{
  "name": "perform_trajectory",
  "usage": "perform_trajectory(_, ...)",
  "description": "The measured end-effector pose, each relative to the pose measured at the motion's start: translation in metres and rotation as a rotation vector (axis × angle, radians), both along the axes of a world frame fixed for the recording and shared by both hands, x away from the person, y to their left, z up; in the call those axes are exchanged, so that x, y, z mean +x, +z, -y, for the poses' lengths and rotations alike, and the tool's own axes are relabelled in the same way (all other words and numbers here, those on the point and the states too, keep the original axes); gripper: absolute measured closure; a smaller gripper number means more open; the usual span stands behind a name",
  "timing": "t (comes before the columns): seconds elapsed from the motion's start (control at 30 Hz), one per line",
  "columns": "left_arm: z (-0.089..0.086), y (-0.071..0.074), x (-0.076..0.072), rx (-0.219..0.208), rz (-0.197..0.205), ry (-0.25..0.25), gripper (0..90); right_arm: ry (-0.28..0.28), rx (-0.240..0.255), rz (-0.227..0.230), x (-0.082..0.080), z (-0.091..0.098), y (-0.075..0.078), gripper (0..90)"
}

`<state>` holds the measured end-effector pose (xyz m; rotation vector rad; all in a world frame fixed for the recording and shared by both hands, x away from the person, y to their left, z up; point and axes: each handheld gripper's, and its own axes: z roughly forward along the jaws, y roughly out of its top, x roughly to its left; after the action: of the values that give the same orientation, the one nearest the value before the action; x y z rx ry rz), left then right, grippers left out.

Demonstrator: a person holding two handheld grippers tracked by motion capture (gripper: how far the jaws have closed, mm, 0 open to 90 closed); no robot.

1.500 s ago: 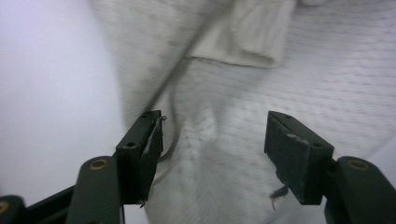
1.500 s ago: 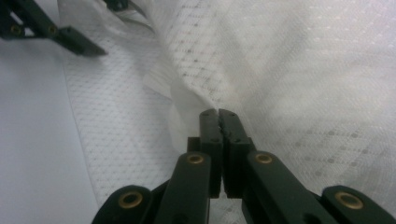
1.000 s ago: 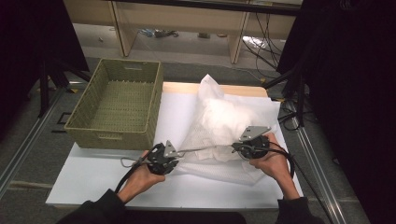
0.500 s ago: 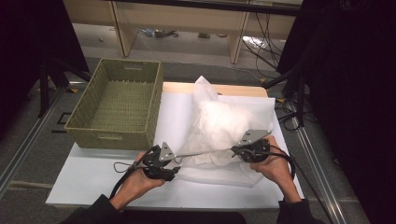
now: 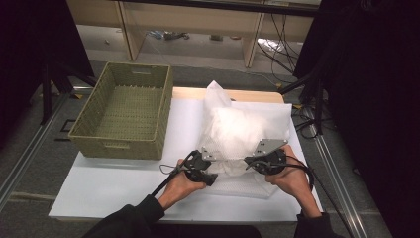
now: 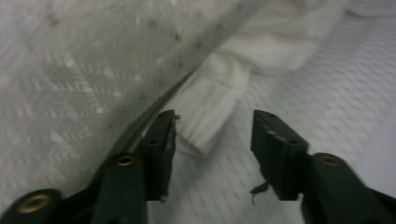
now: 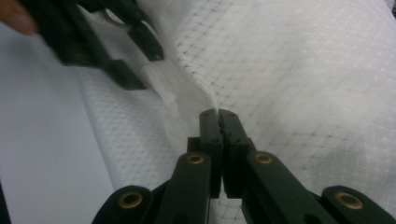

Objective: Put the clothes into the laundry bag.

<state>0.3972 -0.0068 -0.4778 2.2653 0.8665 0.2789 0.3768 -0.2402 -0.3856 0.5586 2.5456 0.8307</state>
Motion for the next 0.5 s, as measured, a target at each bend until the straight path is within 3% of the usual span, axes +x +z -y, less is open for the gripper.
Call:
perform_trajectory(0.07, 0.003, -0.004, 0.008, -0.016, 0.015, 0.006, 66.1, 0.005, 0.006, -0.021, -0.003, -0.002, -0.002, 90.0)
perform_trajectory(0.13, 0.006, -0.005, 0.015, -0.062, 0.020, 0.031, 77.7, 0.009, 0.004, -0.039, -0.003, -0.004, -0.006, 90.0)
perform_trajectory(0.17, 0.009, -0.005, 0.018, -0.057, 0.050, 0.037, 81.5, 0.012, -0.004, -0.042, -0.002, -0.005, -0.009, 90.0)
perform_trajectory(0.2, 0.009, -0.005, 0.018, -0.057, 0.050, 0.037, 83.7, 0.013, 0.000, -0.060, -0.001, -0.006, -0.012, 90.0)
perform_trajectory(0.23, 0.014, -0.003, 0.021, -0.049, 0.100, 0.030, 84.7, 0.014, -0.009, -0.059, 0.000, -0.006, -0.014, 90.0)
perform_trajectory(0.27, 0.015, -0.003, 0.023, -0.040, 0.116, 0.033, 85.4, 0.016, -0.003, -0.076, 0.001, -0.007, -0.017, 90.0)
perform_trajectory(0.4, 0.019, -0.004, 0.028, -0.072, 0.142, 0.062, 85.1, 0.002, -0.003, -0.106, 0.004, -0.009, -0.024, 90.0)
perform_trajectory(0.43, 0.019, -0.005, 0.030, -0.114, 0.146, 0.098, 85.1, 0.003, -0.008, -0.108, 0.006, -0.009, -0.026, 90.0)
perform_trajectory(0.47, 0.017, -0.006, 0.029, -0.128, 0.143, 0.096, 83.2, 0.001, -0.004, -0.122, 0.009, -0.010, -0.030, 90.0)
perform_trajectory(0.5, 0.015, -0.005, 0.027, -0.112, 0.144, 0.075, 81.4, -0.002, -0.014, -0.136, 0.011, -0.012, -0.033, 90.0)
